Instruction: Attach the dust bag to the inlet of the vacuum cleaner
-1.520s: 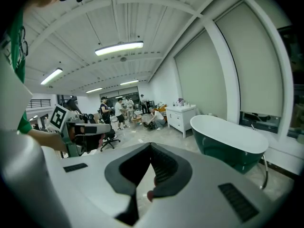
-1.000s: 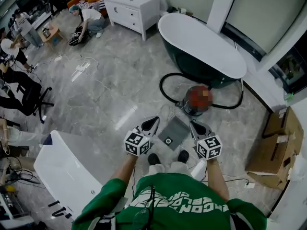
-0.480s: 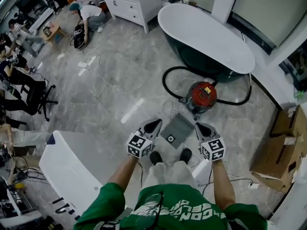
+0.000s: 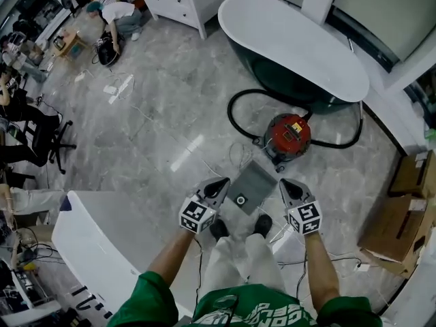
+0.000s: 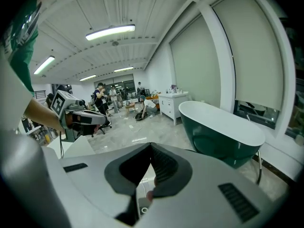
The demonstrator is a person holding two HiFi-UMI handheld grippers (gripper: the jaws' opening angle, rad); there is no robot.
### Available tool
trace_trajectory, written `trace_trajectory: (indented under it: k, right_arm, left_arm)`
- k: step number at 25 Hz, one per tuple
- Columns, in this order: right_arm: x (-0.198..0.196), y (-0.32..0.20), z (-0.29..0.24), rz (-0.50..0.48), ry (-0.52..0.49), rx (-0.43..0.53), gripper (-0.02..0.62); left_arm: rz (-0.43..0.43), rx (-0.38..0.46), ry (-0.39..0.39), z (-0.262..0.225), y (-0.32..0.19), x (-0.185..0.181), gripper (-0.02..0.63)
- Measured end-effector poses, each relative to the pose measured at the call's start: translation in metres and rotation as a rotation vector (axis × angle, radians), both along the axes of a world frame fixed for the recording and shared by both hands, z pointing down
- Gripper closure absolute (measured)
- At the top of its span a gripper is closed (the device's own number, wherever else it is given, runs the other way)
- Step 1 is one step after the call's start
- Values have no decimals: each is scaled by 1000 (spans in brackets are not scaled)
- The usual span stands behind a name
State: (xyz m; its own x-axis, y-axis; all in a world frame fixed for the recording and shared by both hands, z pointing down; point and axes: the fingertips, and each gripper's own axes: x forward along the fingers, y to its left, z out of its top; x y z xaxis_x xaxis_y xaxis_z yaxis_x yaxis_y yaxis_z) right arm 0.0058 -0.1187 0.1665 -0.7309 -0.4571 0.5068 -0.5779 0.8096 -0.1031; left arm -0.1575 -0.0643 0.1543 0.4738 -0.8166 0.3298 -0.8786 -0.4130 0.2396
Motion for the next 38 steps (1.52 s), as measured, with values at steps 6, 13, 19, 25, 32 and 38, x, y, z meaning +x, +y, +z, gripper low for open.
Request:
trace_trajectory:
  k: [6,13,19,25,32,38]
  right_arm:
    - [-12,-16,78,-28,9,18,587]
    - [-21,-25,192,-73,-17,29,588]
    - [-26,-31,301,-120,-32,55,586]
    - [-22,-36,399,-168,-57,100,588]
    - [-21,-46,513,-194,-121,149,588]
    - [-18,-54,596,-153,-167,118,588]
  left_arm:
    - [52,-6,-21,85,-18,-4,603]
    - [121,2,-17,206,-35,1,603]
    - [212,31,-28,315,-46,11,603]
    - [270,77,-31,432,-62,27,603]
    - [278,193,-125,555,-86,37,603]
    - [307,154,-52,623,-98,52,603]
